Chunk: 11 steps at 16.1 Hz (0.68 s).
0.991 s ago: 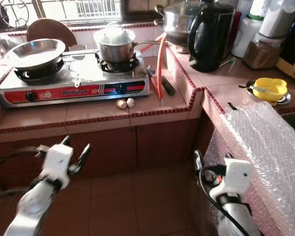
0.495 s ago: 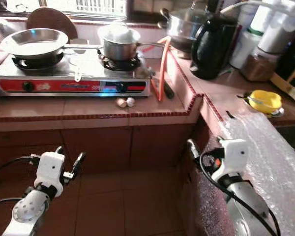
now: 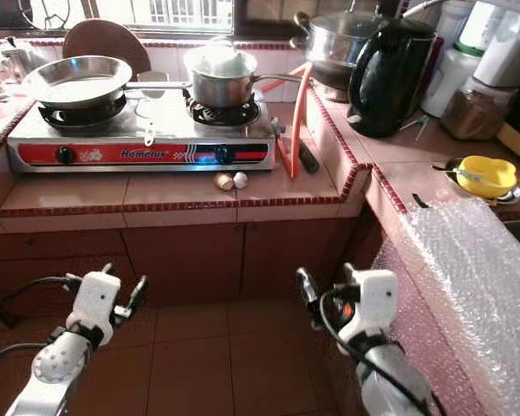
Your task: Kitchen organization
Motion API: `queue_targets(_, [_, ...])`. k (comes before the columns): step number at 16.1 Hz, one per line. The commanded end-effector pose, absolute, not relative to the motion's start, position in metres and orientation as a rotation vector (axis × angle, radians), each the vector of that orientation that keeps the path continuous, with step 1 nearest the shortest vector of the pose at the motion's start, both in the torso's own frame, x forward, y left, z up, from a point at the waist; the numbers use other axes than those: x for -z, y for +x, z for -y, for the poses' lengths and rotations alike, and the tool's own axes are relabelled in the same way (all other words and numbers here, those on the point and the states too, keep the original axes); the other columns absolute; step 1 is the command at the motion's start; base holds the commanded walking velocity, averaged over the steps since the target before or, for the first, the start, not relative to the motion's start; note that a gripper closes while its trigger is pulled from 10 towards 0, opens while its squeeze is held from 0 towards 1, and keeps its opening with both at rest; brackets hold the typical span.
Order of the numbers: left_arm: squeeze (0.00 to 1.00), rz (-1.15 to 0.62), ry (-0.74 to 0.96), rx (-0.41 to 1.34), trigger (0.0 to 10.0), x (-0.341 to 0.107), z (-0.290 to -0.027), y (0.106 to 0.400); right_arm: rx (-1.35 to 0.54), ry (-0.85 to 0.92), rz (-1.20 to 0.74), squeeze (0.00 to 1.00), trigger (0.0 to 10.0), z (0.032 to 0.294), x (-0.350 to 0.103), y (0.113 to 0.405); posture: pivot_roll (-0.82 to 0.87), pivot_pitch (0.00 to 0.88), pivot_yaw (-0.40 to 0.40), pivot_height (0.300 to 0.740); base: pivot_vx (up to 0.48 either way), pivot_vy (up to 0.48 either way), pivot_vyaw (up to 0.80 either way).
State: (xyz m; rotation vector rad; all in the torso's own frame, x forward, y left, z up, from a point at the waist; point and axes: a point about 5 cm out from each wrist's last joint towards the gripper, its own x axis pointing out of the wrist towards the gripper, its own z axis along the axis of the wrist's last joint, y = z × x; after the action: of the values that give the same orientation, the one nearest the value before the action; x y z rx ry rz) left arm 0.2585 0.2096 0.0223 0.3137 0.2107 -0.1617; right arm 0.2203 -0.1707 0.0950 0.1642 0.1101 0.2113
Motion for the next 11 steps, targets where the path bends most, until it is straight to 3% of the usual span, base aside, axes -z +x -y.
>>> queue_targets(1, [0.00, -0.243, 0.322, 0.149, 10.0, -0.013, -0.216, 0.253, -0.168, 0.172, -0.090, 0.00, 10.0, 0.176, -0.095, 0.218, 0.23, 0.000, -0.034, 0.740, 0.000, 0.000, 0.00])
queue_targets(3, [0.00, -0.256, 0.321, 0.144, 10.0, -0.008, -0.218, 0.251, -0.153, 0.171, -0.087, 0.00, 10.0, 0.178, -0.094, 0.218, 0.23, 0.000, -0.037, 0.740, 0.000, 0.000, 0.00])
queue_targets(6, [0.00, -0.134, 0.299, 0.148, 10.0, -0.023, -0.207, 0.247, -0.026, 0.139, -0.055, 0.00, 10.0, 0.189, -0.092, 0.226, 0.20, 0.000, -0.087, 0.740, 0.000, 0.000, 0.00])
queue_targets(9, [0.00, 0.051, 0.276, 0.178, 10.0, -0.058, -0.163, 0.258, -0.016, 0.128, -0.031, 0.00, 10.0, 0.189, -0.097, 0.229, 0.20, 0.000, -0.104, 0.740, 0.000, 0.000, 0.00])
queue_targets(11, [0.00, 0.100, 0.227, 0.174, 10.0, -0.077, -0.146, 0.259, -0.022, 0.120, -0.027, 0.00, 10.0, 0.194, -0.099, 0.234, 0.23, 0.000, -0.127, 0.740, 0.000, 0.000, 0.00])
